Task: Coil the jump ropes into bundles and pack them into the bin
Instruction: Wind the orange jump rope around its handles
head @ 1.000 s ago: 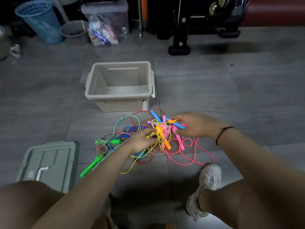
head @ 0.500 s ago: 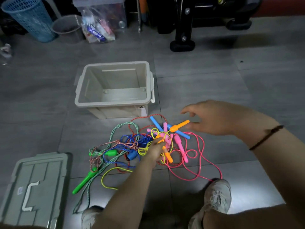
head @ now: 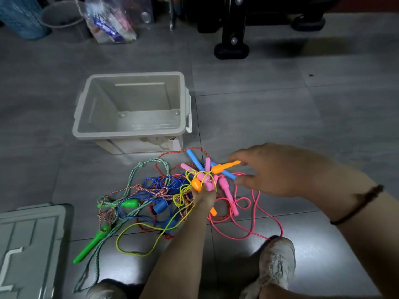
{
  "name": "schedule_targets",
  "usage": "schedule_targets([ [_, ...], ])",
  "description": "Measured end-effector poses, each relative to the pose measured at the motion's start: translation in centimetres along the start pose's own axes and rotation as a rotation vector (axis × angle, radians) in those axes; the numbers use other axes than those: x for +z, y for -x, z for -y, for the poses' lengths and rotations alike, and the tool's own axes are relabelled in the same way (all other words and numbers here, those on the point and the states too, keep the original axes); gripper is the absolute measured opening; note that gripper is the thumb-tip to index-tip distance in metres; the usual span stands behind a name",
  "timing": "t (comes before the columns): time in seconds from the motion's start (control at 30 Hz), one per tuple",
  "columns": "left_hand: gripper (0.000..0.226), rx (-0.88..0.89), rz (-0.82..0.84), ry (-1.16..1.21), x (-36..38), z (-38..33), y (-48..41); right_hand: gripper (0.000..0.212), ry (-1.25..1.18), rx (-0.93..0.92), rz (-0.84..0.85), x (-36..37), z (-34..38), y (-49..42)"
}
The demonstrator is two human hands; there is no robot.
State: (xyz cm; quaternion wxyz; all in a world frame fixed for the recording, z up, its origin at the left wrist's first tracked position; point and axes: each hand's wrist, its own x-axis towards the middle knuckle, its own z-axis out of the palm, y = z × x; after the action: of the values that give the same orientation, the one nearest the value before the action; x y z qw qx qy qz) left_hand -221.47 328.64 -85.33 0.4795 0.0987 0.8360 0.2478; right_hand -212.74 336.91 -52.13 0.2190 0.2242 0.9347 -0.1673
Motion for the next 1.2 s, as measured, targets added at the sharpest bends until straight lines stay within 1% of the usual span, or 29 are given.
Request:
schedule_targets([
  [0.03, 0.056, -0.064, 0.006, 0.125, 0.1, 0.3, -0.9, 0.043, -0.004, 0.0, 0.003, 0.0, 0.0, 0.1],
  [0.07, 0.057, -0.122, 0.018, 0.24, -0.9, -0.3, 0.1, 0.043, -0.004, 0.003, 0.012, 0.0, 0.1, 0.3],
  [0.1, 0.054, -0.14, 0.023, 0.35, -1.8, -0.6, 0.9, 0.043, 0.0, 0.006, 0.023, -0.1, 0.1, 0.4],
  [0.13, 0.046, -0.113, 0.026, 0.441, -2.5, -0.8, 1.5, 0.043, 0.005, 0.012, 0.039, -0.2, 0.1, 0.6],
  [0.2, 0.028, 0.048, 0.05, 0.625, -4.1, -1.4, 3.3, 0.043, 0.014, 0.021, 0.056, -0.5, 0.2, 1.0],
  [0.27, 0.02, 0.168, 0.038, 0.768, -5.7, -2.1, 5.4, 0.044, 0.025, 0.025, 0.061, -0.9, 0.3, 1.4],
  [0.3, 0.019, 0.195, 0.031, 0.796, -6.6, -2.6, 6.5, 0.045, 0.027, 0.027, 0.061, -1.0, 0.4, 1.6],
  [0.37, 0.019, 0.258, 0.074, 0.884, -8.5, -3.8, 9.2, 0.047, 0.024, 0.029, 0.054, -1.2, 0.5, 1.8],
  [0.47, 0.04, 0.424, 0.149, 1.006, -11.8, -5.8, 13.3, 0.054, 0.011, 0.003, 0.004, -1.2, 0.8, 2.0],
  [0.53, 0.038, 0.504, 0.159, 1.034, -14.5, -7.6, 16.7, 0.064, -0.017, -0.022, -0.061, -1.2, 1.1, 2.2],
  [0.6, 0.032, 0.563, 0.171, 1.019, -17.4, -9.0, 19.9, 0.078, -0.088, -0.039, -0.158, -1.3, 1.6, 2.4],
  [0.7, 0.022, 0.684, 0.164, 0.902, -21.8, -10.3, 24.8, 0.096, -0.173, -0.11, -0.336, -2.1, 3.2, 2.7],
  [0.73, 0.017, 0.731, 0.168, 0.885, -23.1, -10.5, 26.3, 0.098, -0.216, -0.139, -0.398, -2.3, 4.0, 2.6],
  [0.8, 0.021, 0.85, 0.199, 0.873, -25.2, -10.6, 29.0, 0.093, -0.38, -0.168, -0.476, -2.6, 5.7, 2.5],
  [0.83, 0.029, 0.878, 0.178, 0.83, -26.1, -10.6, 30.0, 0.083, -0.473, -0.166, -0.491, -2.6, 6.6, 2.6],
  [0.87, 0.035, 0.888, 0.141, 0.776, -26.8, -10.4, 31.0, 0.065, -0.55, -0.172, -0.503, -2.5, 7.4, 2.4],
  [0.93, 0.038, 0.868, 0.107, 0.693, -27.9, -9.8, 32.2, 0.014, -0.704, -0.176, -0.49, -2.3, 9.1, 2.4],
  [0.97, 0.038, 0.83, 0.105, 0.665, -28.4, -9.4, 32.6, 0.007, -0.833, -0.186, -0.454, -2.5, 9.9, 2.8],
  [1.0, 0.038, 0.787, 0.089, 0.583, -28.7, -9.1, 32.8, 0.012, -1.003, -0.183, -0.38, -2.7, 10.4, 3.3],
  [1.03, 0.037, 0.759, 0.032, 0.382, -29.0, -8.8, 33.0, 0.013, -1.198, -0.157, -0.27, -2.9, 10.8, 4.0],
  [1.07, 0.036, 0.74, -0.043, 0.043, -29.3, -8.5, 33.2, 0.012, -1.379, -0.124, -0.147, -3.2, 11.1, 4.6],
  [1.1, 0.033, 0.718, -0.09, -0.288, -29.3, -8.4, 33.2, 0.012, -1.506, -0.093, -0.053, -3.4, 11.3, 5.2],
  [1.13, 0.033, 0.701, -0.125, -0.541, -29.3, -8.3, 33.3, 0.015, -1.606, -0.06, -0.015, -3.6, 11.3, 5.5],
  [1.17, 0.036, 0.677, -0.131, -0.679, -29.1, -8.4, 33.8, 0.018, -1.714, -0.034, -0.027, -3.6, 11.1, 5.7],
  [1.2, 0.043, 0.637, -0.126, -0.739, -29.1, -8.3, 34.0, 0.02, -1.839, -0.008, -0.083, -3.9, 10.8, 5.7],
])
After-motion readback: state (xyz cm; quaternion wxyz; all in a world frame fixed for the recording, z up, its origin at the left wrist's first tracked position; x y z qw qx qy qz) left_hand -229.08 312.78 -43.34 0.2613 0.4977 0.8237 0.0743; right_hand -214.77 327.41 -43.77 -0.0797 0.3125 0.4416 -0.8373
